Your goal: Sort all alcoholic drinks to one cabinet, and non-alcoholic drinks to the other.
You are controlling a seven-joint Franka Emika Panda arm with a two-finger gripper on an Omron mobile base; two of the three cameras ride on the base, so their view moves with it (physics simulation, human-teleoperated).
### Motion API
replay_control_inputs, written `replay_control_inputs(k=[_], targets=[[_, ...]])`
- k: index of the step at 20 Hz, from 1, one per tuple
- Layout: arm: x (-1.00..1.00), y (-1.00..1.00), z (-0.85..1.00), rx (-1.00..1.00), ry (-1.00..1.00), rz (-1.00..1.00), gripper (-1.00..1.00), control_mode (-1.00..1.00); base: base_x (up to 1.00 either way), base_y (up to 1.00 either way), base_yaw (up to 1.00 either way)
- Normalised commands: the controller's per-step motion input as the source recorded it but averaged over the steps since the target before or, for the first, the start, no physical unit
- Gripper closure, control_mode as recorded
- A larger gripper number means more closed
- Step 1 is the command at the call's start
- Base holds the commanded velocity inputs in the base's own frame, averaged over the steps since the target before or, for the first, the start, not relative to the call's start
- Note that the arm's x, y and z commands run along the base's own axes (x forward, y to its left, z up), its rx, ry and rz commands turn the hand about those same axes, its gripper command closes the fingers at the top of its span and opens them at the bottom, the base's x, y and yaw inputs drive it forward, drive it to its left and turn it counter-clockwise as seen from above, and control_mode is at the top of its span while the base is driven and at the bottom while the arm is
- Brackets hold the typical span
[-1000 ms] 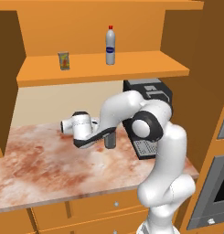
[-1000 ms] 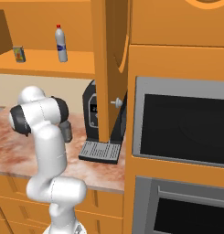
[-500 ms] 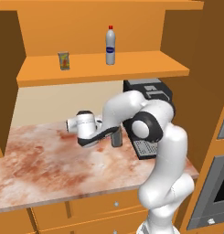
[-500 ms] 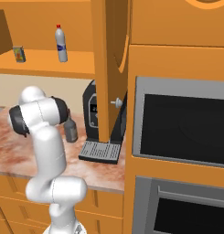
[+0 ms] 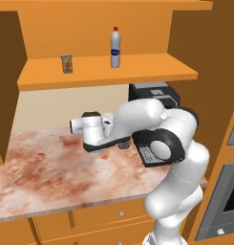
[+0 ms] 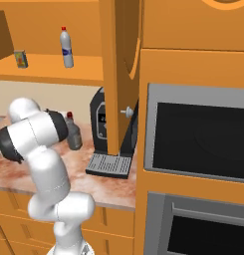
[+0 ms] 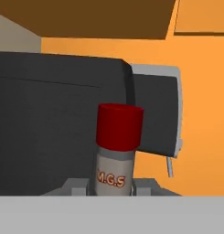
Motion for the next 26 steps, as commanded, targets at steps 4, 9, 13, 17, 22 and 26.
replay_control_inputs(k=[4, 9, 13, 17, 22, 26], targets=[[-0.62, -0.03, 0.44, 0.06, -0.02, 0.1, 1.0, -1.0, 0.0, 0.0, 0.0], [-0.76, -0.13, 0.46, 0.03, -0.02, 0.13, 1.0, -1.0, 0.0, 0.0, 0.0], [-0.89, -0.1, 0.52, 0.05, 0.0, 0.18, 1.0, -1.0, 0.0, 0.0, 0.0], [-0.88, -0.06, 0.58, 0.07, 0.0, 0.21, 1.0, -1.0, 0.0, 0.0, 0.0], [-0.74, -0.05, 0.6, 0.09, 0.0, 0.23, 1.0, -1.0, 0.0, 0.0, 0.0], [-0.63, -0.05, 0.55, 0.09, 0.0, 0.26, 1.0, -1.0, 0.0, 0.0, 0.0]])
